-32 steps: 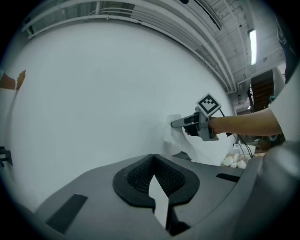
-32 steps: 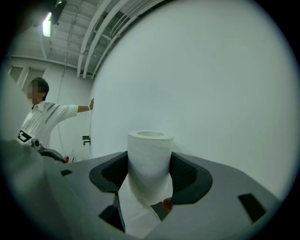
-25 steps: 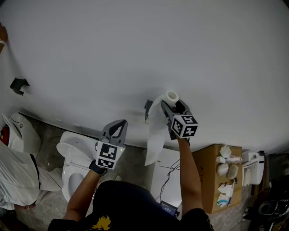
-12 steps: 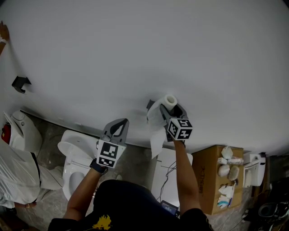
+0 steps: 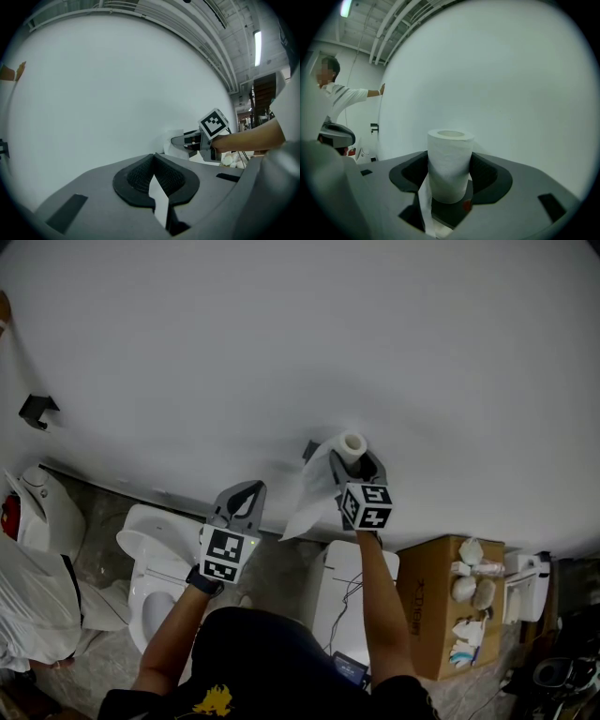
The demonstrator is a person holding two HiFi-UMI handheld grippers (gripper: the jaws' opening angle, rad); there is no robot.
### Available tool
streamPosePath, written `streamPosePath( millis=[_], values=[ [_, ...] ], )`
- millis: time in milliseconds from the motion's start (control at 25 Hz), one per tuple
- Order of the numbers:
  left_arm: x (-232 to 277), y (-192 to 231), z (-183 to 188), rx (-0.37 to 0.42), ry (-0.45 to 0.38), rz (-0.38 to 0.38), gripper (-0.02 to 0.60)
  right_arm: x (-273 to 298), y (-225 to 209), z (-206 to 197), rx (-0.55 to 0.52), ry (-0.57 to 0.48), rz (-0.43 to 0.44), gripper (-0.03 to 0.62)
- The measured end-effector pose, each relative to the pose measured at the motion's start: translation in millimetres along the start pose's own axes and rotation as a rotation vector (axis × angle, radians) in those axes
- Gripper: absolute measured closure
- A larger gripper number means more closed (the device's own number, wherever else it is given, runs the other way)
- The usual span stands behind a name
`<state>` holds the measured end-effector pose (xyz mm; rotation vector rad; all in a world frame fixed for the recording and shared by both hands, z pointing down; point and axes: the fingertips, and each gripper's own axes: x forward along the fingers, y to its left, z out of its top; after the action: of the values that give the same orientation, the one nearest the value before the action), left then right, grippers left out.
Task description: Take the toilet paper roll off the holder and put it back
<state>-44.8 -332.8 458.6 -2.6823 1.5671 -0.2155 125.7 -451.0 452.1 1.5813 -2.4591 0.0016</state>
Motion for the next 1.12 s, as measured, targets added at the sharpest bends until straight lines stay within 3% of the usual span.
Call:
streamPosePath(
  millis=[400, 560, 760, 1120],
  values=[
    [2, -6, -4, -0.005, 0.003, -0.021, 0.563, 0, 1, -1, 0.002, 0.005, 0.000, 0.326],
    [-1, -9, -1, -0.041, -0.008, -0.037, 0.564, -1, 0, -2, -0.006, 0.001, -0.006, 0.320],
    [-7, -8, 1, -0.025, -0.012, -0.056, 0.563, 3, 9, -2, -0.060, 0.011, -0.016, 0.255],
    [-10, 2, -3, -0.027, -0.005, -0.034, 0.563, -5, 3, -2, -0.016, 0.006, -0.032, 0.269]
  ],
)
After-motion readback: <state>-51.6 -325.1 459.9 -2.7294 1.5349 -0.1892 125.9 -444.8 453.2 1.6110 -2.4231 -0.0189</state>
